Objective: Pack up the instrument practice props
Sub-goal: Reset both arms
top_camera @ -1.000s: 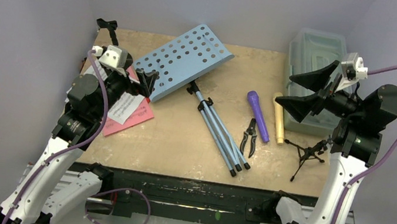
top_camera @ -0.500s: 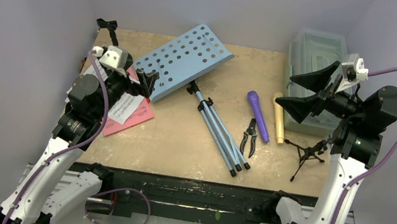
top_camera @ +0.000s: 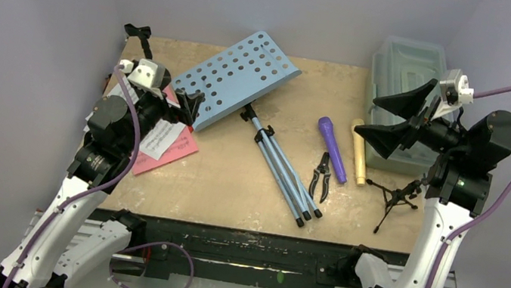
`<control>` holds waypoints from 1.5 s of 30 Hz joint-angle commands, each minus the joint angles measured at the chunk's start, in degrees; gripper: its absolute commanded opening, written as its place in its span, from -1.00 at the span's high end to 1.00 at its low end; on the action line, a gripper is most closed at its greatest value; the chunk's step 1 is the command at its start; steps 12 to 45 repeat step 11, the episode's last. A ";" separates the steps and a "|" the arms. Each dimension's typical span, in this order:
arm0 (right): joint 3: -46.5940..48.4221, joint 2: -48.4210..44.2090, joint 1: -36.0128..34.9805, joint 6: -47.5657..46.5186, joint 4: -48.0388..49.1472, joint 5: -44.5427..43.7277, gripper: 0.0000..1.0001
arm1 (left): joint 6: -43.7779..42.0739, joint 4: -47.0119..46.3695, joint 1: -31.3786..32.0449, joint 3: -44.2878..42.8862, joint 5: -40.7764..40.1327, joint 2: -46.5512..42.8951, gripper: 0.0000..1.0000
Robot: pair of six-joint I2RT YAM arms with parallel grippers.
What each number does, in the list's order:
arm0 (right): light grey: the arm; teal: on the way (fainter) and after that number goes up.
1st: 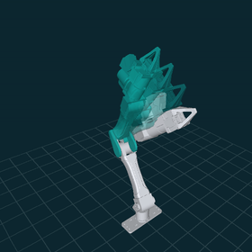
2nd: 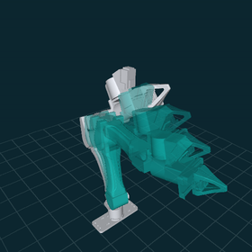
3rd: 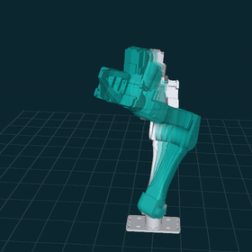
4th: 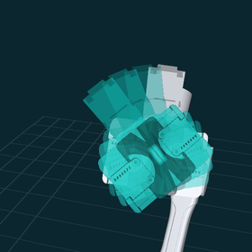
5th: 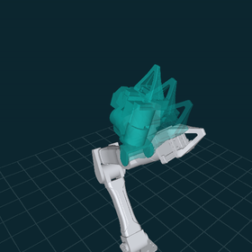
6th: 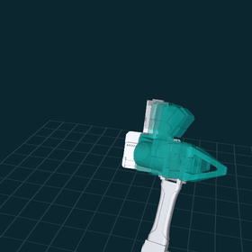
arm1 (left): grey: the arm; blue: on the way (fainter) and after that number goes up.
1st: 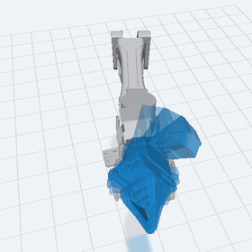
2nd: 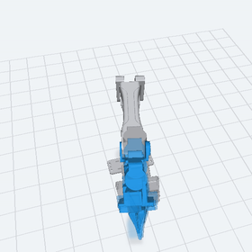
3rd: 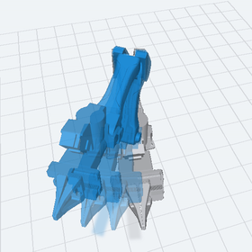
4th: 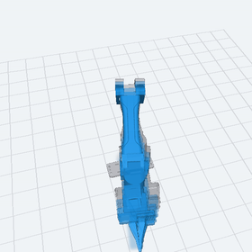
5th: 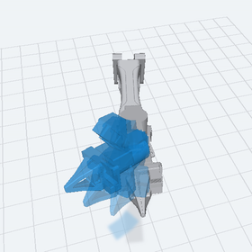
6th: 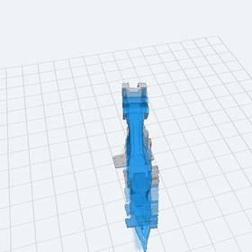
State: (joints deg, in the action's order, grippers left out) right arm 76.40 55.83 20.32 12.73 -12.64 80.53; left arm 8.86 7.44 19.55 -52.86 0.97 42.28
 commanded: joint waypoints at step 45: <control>0.93 -0.81 0.25 -0.95 -2.03 -4.47 -0.97 | -1.06 -1.03 -0.30 0.12 -0.53 -0.80 -1.00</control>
